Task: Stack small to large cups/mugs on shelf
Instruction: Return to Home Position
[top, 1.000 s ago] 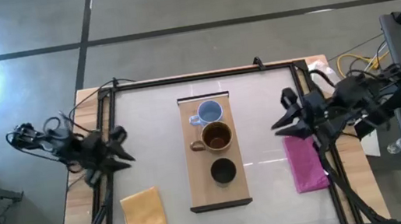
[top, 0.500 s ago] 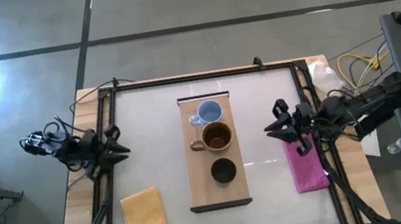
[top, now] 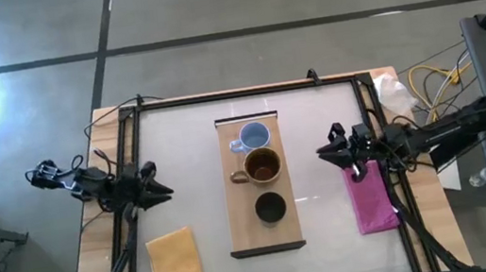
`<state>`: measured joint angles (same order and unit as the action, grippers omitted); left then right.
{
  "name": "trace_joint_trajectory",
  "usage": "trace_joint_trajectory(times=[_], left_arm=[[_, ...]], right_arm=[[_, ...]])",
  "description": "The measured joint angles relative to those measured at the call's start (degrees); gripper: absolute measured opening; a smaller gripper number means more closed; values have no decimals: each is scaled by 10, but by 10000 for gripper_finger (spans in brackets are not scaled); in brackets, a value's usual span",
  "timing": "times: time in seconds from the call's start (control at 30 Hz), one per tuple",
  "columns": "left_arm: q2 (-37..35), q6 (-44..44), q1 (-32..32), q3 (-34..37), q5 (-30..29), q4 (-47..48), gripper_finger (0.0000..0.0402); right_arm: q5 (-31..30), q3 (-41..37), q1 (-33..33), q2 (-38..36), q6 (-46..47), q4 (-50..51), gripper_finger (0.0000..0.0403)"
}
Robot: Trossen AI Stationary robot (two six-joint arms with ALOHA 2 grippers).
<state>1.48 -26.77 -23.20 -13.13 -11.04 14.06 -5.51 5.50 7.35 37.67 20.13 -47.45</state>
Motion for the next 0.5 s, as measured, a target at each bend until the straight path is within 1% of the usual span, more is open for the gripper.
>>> trace_joint_trajectory(times=[0.13,0.2,0.3,0.43,0.5], left_arm=[[0,-21,0,13,0,-28,77],[0,-9,0,15,-2,-50,77],[0,7,0,16,-46,-66,77],[0,15,0,17,-122,-61,77],[1,0,0,19,-147,-62,77]], right_arm=[[62,-45,-30,-44,3,-51,70],[92,-50,-43,-84,-6,-24,68],[106,-49,-57,-150,10,72,68],[117,-47,-60,-243,30,252,68],[116,-35,-60,-287,30,339,68]])
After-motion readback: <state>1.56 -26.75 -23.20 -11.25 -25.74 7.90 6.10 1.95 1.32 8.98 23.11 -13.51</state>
